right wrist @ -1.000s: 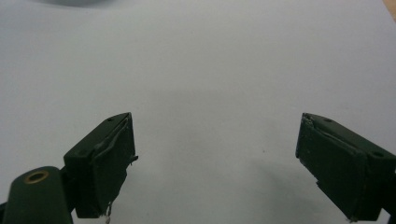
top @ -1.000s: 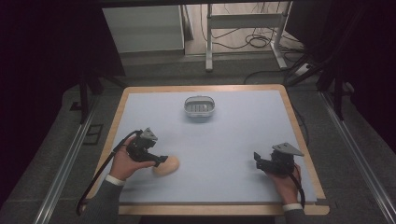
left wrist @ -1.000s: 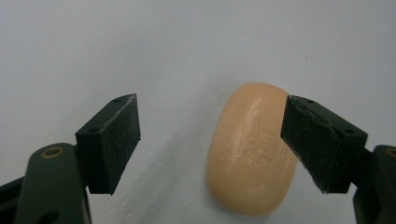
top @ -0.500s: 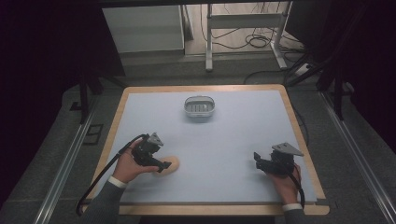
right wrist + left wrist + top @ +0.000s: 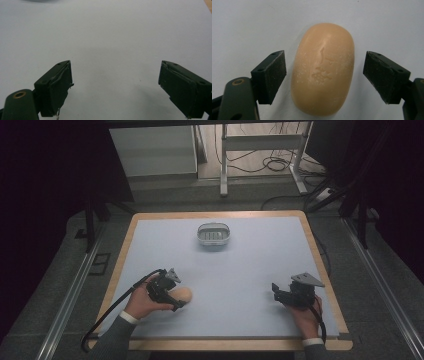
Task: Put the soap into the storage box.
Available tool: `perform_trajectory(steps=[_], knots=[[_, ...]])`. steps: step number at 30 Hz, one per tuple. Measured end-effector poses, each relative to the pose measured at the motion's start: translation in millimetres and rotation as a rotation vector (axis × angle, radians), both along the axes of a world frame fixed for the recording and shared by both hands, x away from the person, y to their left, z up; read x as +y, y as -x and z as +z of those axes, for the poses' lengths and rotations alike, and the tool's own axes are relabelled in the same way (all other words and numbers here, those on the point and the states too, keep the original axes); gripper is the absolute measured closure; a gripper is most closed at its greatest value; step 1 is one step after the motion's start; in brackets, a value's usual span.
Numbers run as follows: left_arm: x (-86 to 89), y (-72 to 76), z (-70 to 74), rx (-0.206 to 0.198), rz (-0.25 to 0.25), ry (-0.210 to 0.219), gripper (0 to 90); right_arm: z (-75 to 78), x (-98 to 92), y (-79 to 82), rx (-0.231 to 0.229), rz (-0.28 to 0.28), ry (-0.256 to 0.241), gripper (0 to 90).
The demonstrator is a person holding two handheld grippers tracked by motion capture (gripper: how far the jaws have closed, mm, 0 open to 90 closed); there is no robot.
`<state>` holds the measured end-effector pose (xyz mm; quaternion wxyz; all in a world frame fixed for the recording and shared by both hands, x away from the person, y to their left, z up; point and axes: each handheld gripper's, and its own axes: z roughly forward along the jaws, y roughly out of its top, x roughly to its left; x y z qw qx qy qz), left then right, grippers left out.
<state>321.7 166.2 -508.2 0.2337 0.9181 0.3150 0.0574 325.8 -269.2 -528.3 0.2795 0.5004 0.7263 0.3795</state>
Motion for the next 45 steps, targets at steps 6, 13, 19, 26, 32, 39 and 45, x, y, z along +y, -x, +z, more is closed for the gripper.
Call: perform_trajectory(steps=[6,13,19,26,32,39,45], knots=[[-3.6,-0.2,-5.2,0.011,-0.006,-0.019,21.3,-0.1,-0.2,-0.3,0.003,0.001,-0.002,12.1],[-4.5,-0.2,-7.0,0.0,0.006,-0.034,28.5,-0.2,0.1,-0.4,0.003,0.0,0.0,12.0],[-4.4,0.2,-6.2,-0.007,0.003,-0.036,30.8,-0.2,0.1,-0.5,0.004,-0.001,0.0,12.0],[-3.5,0.4,-5.4,-0.014,-0.001,-0.041,31.8,-0.1,-0.1,-0.6,0.005,-0.001,-0.001,12.0],[-2.2,0.2,-2.9,-0.018,0.003,-0.023,32.0,0.0,-0.4,-0.2,0.002,-0.006,-0.003,12.0],[-2.2,0.7,3.7,-0.042,-0.001,-0.008,32.1,0.0,-0.4,-0.3,0.003,-0.006,-0.002,12.1],[0.0,-1.5,6.1,-0.047,0.008,-0.006,32.2,0.0,-0.3,-0.3,0.003,-0.006,-0.002,12.1]])
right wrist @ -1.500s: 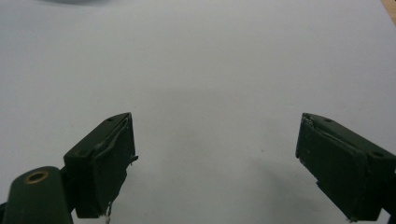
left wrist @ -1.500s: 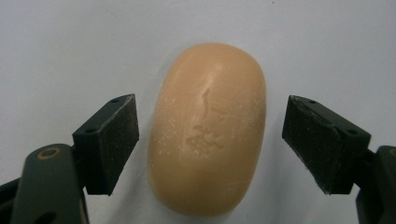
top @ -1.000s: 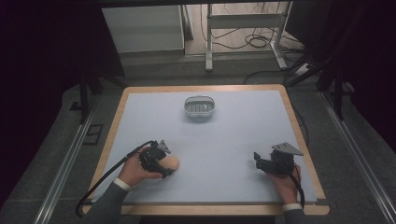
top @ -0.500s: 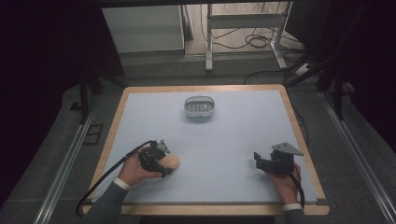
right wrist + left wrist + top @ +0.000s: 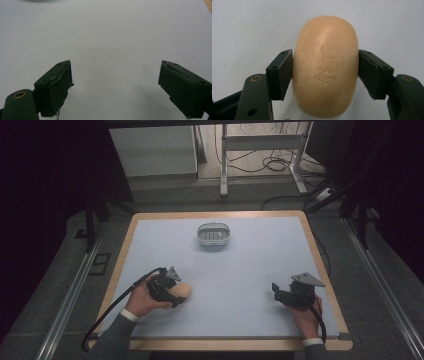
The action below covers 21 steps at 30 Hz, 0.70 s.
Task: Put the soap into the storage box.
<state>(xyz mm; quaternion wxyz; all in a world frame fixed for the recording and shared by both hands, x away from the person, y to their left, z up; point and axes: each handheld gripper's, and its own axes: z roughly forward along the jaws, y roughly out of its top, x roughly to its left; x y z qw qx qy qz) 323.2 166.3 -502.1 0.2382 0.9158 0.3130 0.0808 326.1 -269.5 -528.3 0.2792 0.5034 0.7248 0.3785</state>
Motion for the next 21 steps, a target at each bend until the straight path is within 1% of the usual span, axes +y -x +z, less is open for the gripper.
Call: perform_trajectory(steps=[10,21], knots=[[3.6,-0.5,6.4,-0.017,0.011,0.024,32.3,0.0,0.1,-0.1,0.0,0.0,0.001,12.1],[5.6,-2.2,12.5,-0.025,0.017,0.026,32.4,-0.1,0.0,-0.5,0.004,-0.001,0.001,12.1]])
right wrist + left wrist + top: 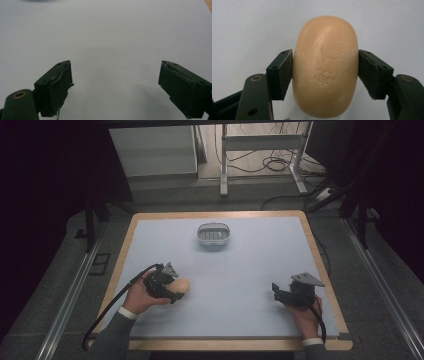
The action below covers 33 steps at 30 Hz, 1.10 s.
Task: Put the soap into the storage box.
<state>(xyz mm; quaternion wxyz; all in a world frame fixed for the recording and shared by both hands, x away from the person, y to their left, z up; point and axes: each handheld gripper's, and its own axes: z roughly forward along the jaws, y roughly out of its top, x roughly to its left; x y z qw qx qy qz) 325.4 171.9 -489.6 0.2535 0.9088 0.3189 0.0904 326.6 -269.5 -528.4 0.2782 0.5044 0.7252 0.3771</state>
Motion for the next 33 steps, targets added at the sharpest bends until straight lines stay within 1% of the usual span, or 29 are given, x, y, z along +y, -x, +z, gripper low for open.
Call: perform_trajectory(steps=[9,11,17,33], knots=[[-2.5,-1.7,4.0,-0.006,0.0,0.005,32.5,0.0,0.0,0.0,0.0,0.0,0.0,12.0],[-2.8,-2.5,5.2,-0.007,-0.005,-0.002,32.5,0.0,0.1,0.0,0.0,0.0,0.001,12.1],[-5.0,-4.4,7.4,-0.008,-0.001,0.007,32.5,0.0,0.0,0.1,0.0,-0.001,0.0,12.0],[-8.5,-11.0,12.6,-0.016,-0.004,0.0,32.6,0.0,0.0,-0.1,0.002,-0.001,-0.001,12.0]])
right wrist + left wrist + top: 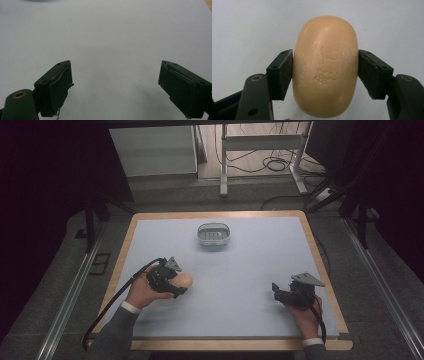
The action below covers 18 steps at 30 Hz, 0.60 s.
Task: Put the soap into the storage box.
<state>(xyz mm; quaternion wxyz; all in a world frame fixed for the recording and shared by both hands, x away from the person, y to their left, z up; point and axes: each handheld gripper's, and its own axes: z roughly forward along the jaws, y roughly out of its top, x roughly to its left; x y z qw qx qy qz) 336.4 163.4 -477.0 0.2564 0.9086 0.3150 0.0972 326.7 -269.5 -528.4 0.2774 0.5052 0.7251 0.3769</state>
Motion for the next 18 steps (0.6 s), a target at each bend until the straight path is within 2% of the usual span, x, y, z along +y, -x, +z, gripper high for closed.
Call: perform_trajectory(steps=[18], knots=[[-1.3,-12.8,7.1,-0.004,0.008,0.004,32.6,0.0,-0.1,-0.2,0.003,0.0,-0.002,12.0]])
